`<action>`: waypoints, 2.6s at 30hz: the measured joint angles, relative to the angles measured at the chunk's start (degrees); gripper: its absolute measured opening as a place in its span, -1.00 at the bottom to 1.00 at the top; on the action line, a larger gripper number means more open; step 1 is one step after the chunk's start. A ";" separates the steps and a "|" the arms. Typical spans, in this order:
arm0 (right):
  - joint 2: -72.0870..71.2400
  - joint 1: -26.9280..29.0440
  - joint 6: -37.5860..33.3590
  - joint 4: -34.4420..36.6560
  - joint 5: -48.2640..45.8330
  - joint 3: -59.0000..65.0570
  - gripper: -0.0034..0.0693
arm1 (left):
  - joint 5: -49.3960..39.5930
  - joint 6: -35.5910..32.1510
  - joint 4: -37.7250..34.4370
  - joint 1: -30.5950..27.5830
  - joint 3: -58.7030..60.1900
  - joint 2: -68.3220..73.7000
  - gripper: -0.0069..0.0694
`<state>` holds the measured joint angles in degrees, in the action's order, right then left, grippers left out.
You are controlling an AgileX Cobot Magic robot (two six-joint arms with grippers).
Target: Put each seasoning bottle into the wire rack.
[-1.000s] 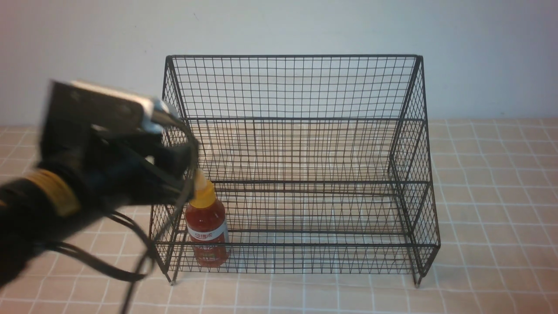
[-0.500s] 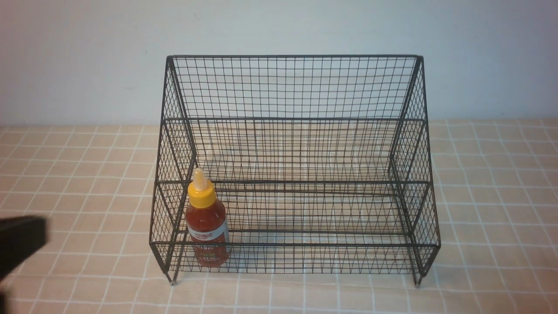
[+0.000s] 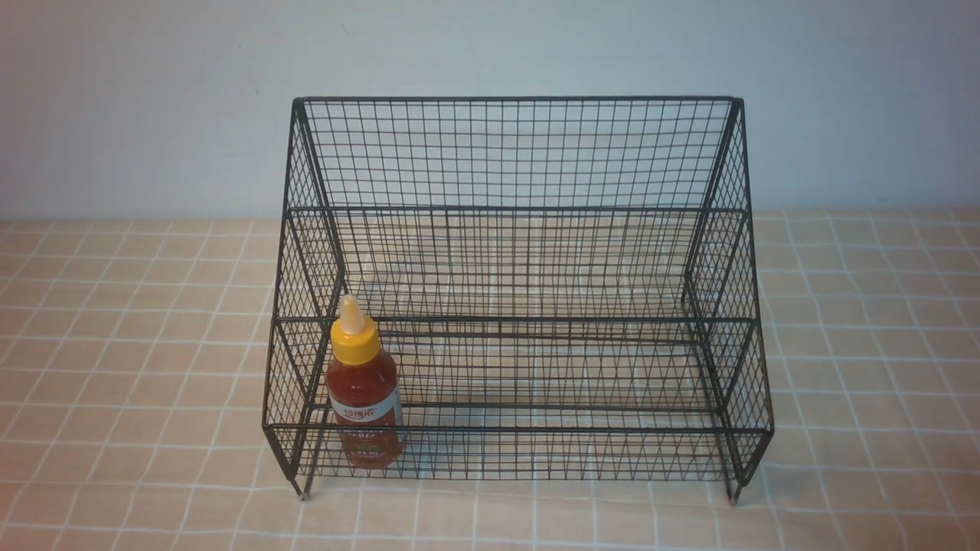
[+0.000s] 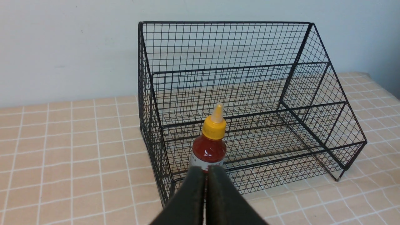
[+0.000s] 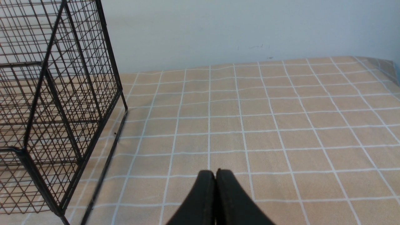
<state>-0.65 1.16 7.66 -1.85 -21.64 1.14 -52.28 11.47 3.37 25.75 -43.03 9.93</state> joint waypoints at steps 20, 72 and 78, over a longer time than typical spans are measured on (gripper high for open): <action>-0.05 0.00 0.00 0.05 0.00 0.00 -0.95 | 28.14 -10.68 -5.06 -25.37 40.85 -10.61 -0.84; -0.05 0.00 0.00 -0.01 0.00 0.00 -0.95 | 30.37 -10.68 -5.31 -26.42 44.44 -10.61 -0.84; -0.05 0.00 0.00 -0.01 0.00 0.00 -0.95 | 30.42 -10.68 -5.31 -26.42 44.44 -10.61 -0.84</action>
<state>-0.69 1.16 7.66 -1.86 -21.64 1.14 -21.86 0.80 -1.94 -0.67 1.41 -0.67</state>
